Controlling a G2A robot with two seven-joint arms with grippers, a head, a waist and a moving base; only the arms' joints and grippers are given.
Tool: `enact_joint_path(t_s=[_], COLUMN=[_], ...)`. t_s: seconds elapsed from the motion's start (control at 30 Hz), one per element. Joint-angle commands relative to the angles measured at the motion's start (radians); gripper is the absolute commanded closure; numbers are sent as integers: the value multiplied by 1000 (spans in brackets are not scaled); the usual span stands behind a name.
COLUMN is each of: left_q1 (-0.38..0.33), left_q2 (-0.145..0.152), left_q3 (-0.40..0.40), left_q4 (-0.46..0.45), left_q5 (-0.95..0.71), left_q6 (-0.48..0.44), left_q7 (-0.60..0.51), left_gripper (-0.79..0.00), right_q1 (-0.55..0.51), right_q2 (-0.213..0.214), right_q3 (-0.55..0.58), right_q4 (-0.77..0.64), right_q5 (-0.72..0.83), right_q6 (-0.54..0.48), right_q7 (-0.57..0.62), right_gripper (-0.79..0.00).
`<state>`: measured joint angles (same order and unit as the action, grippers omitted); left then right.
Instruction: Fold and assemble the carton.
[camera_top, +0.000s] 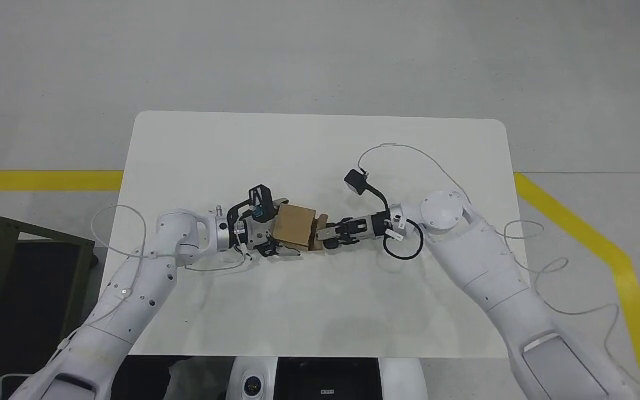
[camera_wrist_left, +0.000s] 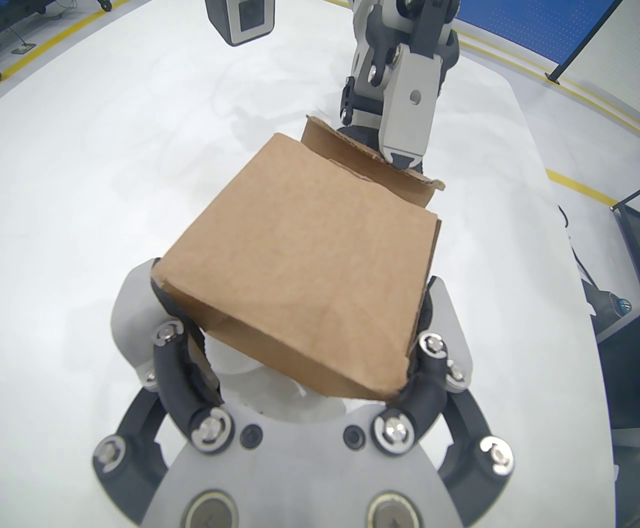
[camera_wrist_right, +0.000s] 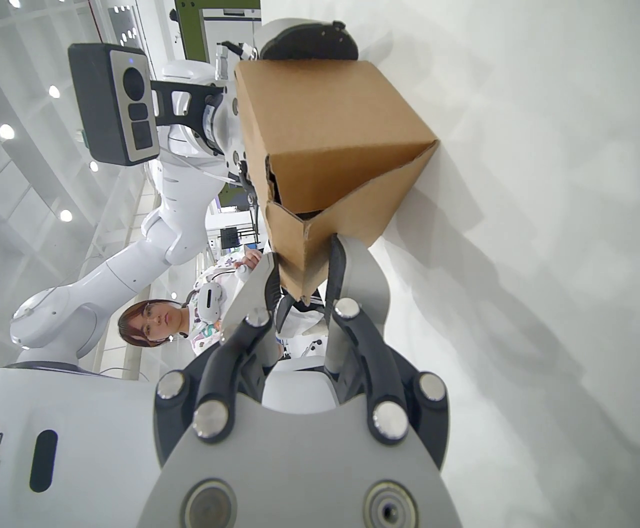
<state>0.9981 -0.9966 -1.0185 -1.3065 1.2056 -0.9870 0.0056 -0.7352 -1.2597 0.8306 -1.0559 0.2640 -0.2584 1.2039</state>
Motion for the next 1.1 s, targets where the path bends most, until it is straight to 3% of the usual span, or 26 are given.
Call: enact_joint_path(t_s=[0.0, 1.07], left_q1=[1, 6], left_q2=[0, -4], left_q3=[-1, -7], left_q4=[-2, -6], left_q5=[-1, -9], left_q6=[0, -10], left_q7=[-1, -14], left_gripper=[-785, -785], right_q1=[9, 60], right_q2=[-4, -35], right_q3=[-8, -43], right_q4=[7, 56], right_q5=[-6, -26], right_q6=[4, 13], right_q7=[-4, -12], right_gripper=[-163, -169])
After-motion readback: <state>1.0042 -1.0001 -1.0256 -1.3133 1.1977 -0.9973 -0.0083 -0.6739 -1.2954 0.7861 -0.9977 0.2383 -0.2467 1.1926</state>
